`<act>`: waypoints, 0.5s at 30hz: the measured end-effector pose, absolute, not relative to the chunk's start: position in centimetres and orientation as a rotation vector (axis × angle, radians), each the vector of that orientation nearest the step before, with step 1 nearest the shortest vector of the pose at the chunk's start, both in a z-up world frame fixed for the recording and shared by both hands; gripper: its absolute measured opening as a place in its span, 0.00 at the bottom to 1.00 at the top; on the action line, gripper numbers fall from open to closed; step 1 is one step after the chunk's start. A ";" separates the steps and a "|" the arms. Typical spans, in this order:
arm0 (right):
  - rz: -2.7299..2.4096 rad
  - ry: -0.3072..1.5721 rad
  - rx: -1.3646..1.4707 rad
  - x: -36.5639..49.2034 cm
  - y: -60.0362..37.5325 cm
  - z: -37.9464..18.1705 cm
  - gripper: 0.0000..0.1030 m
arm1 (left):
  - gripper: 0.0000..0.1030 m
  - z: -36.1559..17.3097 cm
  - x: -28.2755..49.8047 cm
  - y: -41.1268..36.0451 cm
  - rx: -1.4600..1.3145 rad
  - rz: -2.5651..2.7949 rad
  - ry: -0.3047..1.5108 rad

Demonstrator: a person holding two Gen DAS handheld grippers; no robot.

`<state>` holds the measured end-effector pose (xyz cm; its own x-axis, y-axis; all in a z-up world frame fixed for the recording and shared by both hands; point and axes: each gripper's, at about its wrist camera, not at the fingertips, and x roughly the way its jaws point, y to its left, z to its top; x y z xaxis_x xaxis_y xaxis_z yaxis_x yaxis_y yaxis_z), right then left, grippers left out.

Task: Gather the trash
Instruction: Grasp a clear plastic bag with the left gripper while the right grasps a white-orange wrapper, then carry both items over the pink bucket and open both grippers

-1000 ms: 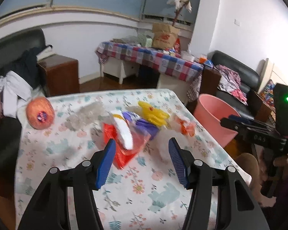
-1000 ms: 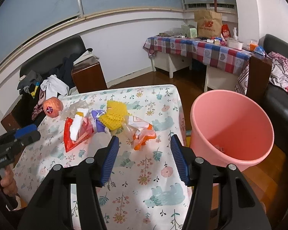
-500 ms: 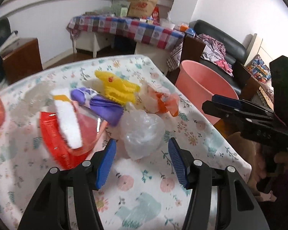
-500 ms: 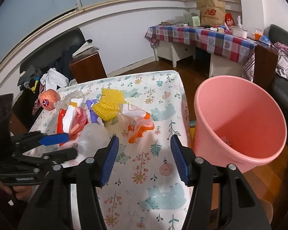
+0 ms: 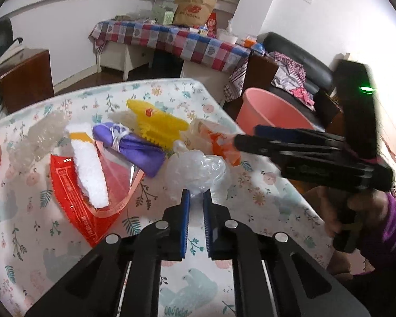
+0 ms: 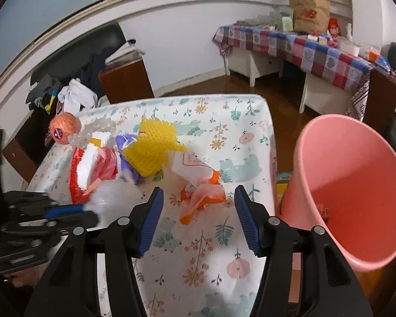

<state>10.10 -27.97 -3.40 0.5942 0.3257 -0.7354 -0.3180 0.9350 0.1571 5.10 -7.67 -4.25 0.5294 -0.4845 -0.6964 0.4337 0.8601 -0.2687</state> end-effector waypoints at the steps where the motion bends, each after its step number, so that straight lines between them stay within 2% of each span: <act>1: 0.373 0.867 0.006 10.5 -27.9 -3.7 0.55 | 0.09 -4.0 4.9 -7.6 -0.062 -0.552 0.843; 7: 0.392 0.916 0.018 11.3 -27.5 -4.7 0.54 | 0.08 -2.9 3.8 -7.5 -0.035 -0.544 0.806; 8: 0.403 0.918 0.019 11.2 -27.4 -4.7 0.51 | 0.08 -2.9 3.8 -7.4 -0.039 -0.541 0.806; 9: 0.406 0.918 0.016 11.2 -27.4 -4.7 0.40 | 0.08 -2.8 3.9 -7.3 -0.043 -0.537 0.806; 11: 0.411 0.912 0.005 10.8 -27.2 -4.7 0.38 | 0.08 -2.8 3.9 -7.1 -0.053 -0.529 0.810; 13: 0.418 0.895 0.003 10.4 -27.2 -4.5 0.26 | 0.08 -2.7 3.9 -6.9 -0.064 -0.523 0.811; 15: 0.425 0.875 0.004 9.9 -27.2 -4.1 0.25 | 0.08 -2.6 3.8 -6.8 -0.070 -0.517 0.809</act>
<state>9.85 -27.19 -4.10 0.5625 0.3629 -0.7429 -0.3598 0.9164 0.1752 3.82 -6.80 -2.58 0.5735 -0.4673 -0.6728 0.4147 0.8739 -0.2535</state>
